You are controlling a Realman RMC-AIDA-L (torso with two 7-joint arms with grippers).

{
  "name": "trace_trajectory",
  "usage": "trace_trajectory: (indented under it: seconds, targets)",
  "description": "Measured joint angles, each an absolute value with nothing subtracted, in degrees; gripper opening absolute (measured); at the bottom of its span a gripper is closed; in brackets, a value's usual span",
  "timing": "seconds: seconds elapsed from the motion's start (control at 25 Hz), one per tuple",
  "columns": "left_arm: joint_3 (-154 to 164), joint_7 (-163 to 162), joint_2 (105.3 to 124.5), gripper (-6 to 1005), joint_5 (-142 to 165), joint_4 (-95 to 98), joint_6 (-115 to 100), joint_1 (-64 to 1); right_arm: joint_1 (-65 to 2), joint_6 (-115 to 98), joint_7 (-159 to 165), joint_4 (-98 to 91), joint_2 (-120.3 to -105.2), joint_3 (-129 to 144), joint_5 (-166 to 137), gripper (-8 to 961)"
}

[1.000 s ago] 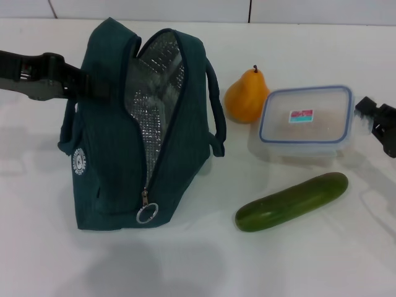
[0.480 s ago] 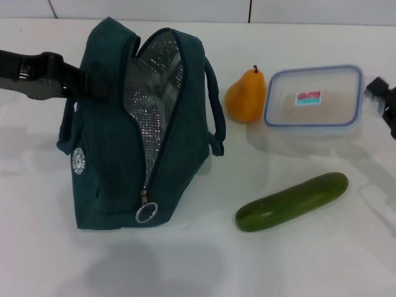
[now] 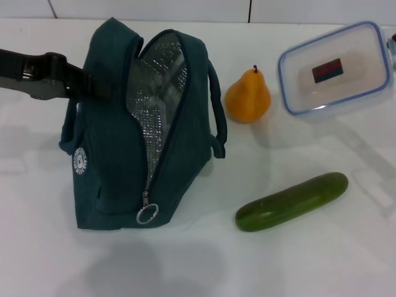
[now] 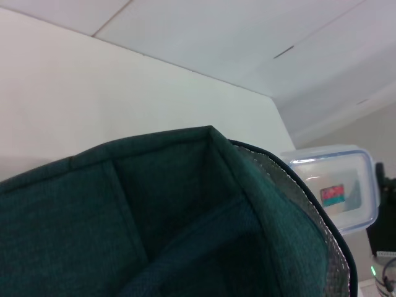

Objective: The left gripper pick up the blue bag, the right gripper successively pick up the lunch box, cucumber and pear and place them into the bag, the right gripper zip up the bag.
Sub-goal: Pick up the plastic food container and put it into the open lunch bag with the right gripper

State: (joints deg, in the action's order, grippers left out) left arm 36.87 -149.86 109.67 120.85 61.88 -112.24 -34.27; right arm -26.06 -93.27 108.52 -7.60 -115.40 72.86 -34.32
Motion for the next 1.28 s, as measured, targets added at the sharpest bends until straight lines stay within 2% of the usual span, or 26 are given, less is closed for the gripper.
trace_trajectory:
  seconds: [0.8,1.28]
  targets:
    - [37.71,-149.90,110.12,41,120.85,61.60,-111.97,-34.87,-33.10,-92.97,114.51,-8.24,-116.21,72.89,-31.47,93]
    - [39.08,-150.16,112.37,41,120.63,61.34,-111.88,-37.22,-38.80,-95.19,115.51,-8.35,-116.19,73.21,-30.44,93]
